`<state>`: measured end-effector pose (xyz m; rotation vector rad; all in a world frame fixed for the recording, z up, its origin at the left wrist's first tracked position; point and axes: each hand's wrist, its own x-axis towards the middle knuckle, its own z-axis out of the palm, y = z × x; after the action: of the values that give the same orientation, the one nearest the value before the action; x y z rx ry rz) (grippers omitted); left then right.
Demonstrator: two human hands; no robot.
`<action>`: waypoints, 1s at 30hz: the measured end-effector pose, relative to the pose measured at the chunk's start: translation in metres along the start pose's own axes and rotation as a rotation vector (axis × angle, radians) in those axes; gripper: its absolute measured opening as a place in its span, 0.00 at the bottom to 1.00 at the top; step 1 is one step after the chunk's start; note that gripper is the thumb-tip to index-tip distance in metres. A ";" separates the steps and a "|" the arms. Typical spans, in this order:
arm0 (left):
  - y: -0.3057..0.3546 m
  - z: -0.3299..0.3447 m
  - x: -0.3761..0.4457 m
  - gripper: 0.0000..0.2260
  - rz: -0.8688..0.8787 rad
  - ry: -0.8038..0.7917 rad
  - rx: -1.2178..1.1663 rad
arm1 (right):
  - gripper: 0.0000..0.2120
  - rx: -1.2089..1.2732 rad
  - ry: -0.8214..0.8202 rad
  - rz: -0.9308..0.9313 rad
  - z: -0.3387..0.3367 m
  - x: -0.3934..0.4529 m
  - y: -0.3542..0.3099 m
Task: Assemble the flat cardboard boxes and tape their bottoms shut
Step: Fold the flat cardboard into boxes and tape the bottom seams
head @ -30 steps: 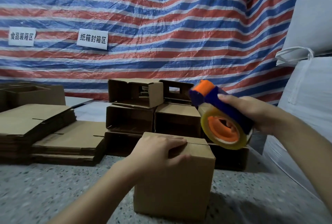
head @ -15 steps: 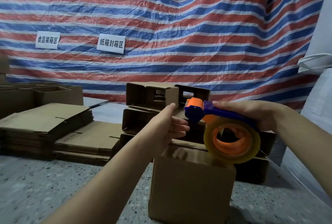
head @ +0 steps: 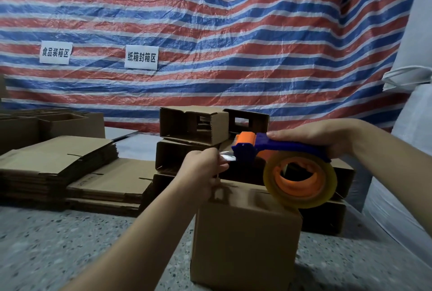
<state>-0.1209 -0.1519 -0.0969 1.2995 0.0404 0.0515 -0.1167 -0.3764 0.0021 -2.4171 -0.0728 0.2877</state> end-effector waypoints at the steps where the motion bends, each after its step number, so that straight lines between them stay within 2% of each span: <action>1: -0.001 -0.003 0.003 0.10 -0.027 0.038 -0.069 | 0.42 -0.017 -0.001 0.022 -0.002 0.000 -0.001; 7: -0.006 -0.013 0.012 0.12 -0.049 0.061 -0.202 | 0.43 -0.068 -0.014 0.093 0.000 0.009 -0.003; 8: -0.005 -0.017 0.012 0.12 -0.026 0.051 -0.168 | 0.44 -0.083 -0.014 0.093 0.001 0.011 -0.005; 11: -0.002 -0.040 0.012 0.13 0.088 0.023 0.178 | 0.43 -0.136 -0.005 0.093 0.005 0.014 -0.014; 12: -0.002 -0.047 0.011 0.13 0.072 -0.008 0.238 | 0.42 -0.167 -0.004 0.098 0.007 0.016 -0.019; 15: -0.002 -0.061 0.008 0.17 -0.080 -0.093 0.247 | 0.37 -0.275 -0.009 0.137 0.015 0.021 -0.037; 17: -0.005 -0.066 0.009 0.22 -0.119 -0.098 0.202 | 0.36 -0.330 -0.046 0.148 0.020 0.025 -0.047; 19: -0.010 -0.068 0.010 0.23 -0.086 -0.100 0.206 | 0.35 -0.352 -0.071 0.163 0.022 0.028 -0.052; 24: -0.027 -0.070 0.017 0.13 0.006 -0.035 0.318 | 0.39 -0.362 -0.060 0.188 0.022 0.032 -0.051; 26: -0.032 -0.071 0.018 0.13 0.014 -0.029 0.328 | 0.40 -0.361 -0.049 0.185 0.022 0.032 -0.050; 30: -0.042 -0.071 0.021 0.16 0.120 0.056 0.502 | 0.36 -0.362 -0.059 0.174 0.024 0.030 -0.053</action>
<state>-0.1030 -0.0938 -0.1561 1.8020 0.0235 0.1895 -0.0911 -0.3172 0.0133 -2.7797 0.0657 0.4586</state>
